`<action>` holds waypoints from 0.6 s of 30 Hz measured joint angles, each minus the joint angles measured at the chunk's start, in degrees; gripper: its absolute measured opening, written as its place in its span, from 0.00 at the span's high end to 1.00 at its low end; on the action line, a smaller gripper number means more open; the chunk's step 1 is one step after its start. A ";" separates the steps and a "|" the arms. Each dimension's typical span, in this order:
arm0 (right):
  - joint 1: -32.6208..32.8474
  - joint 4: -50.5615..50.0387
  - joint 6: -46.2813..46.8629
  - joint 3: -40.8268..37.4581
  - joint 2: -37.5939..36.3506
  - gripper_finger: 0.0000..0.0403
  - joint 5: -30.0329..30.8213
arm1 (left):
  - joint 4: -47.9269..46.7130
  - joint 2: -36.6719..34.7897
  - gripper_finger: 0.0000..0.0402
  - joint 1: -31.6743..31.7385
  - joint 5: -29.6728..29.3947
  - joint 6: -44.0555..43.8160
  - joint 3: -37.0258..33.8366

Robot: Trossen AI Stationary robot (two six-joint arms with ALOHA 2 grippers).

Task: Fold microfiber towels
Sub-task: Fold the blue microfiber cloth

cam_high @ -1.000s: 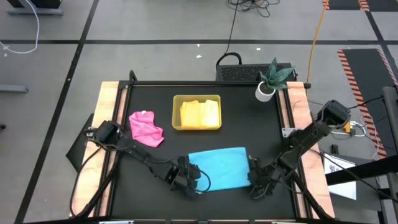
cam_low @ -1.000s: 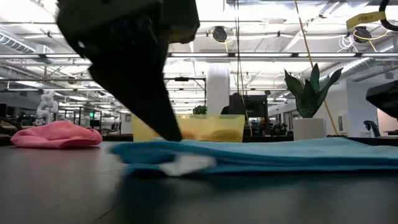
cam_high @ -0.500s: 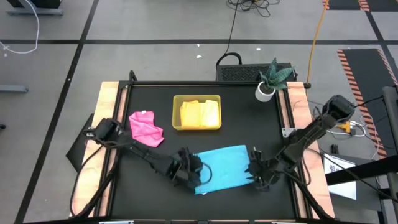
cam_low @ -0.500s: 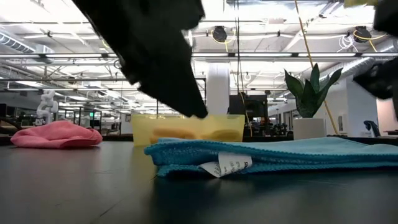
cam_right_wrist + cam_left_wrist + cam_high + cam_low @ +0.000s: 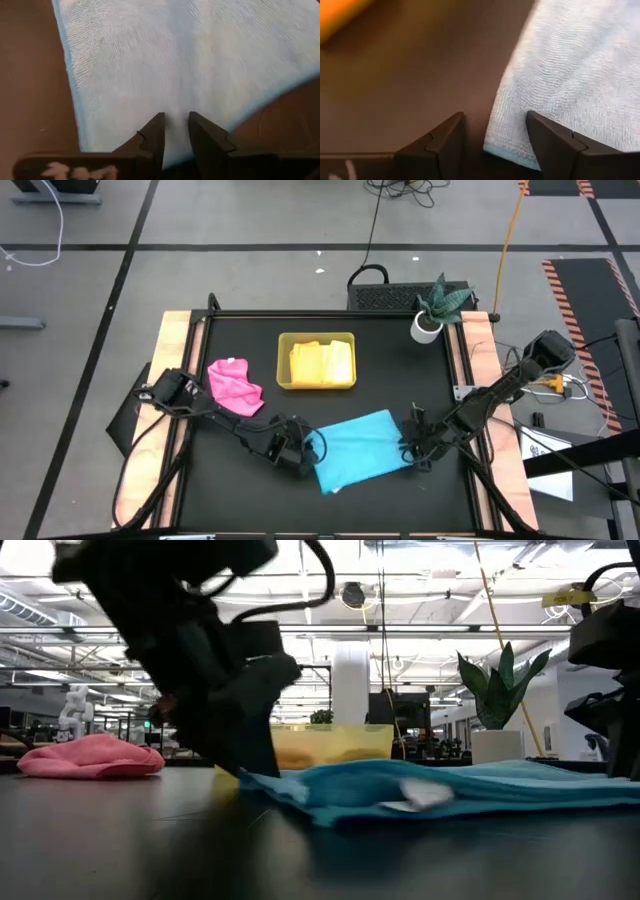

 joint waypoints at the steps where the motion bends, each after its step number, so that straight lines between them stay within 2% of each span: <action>1: 0.15 -0.40 -0.05 -0.04 -1.46 0.82 -0.04 | -0.23 -0.36 0.46 -0.91 0.78 -0.76 0.40; 5: 0.15 0.47 -2.11 -0.01 -6.16 0.85 1.23 | 0.11 -0.64 0.46 -3.72 0.36 -1.79 3.38; 9: -1.76 4.02 -5.69 0.07 -6.86 0.87 5.41 | 1.83 -0.73 0.46 -4.00 -2.15 0.90 4.90; 13: -6.64 9.77 -9.08 -1.12 -3.98 0.88 6.43 | 1.81 -0.47 0.46 -2.97 -2.39 2.56 4.90; 18: -15.40 24.13 -13.62 -6.20 1.68 0.91 6.39 | 1.48 1.80 0.46 -2.14 -1.56 3.76 4.90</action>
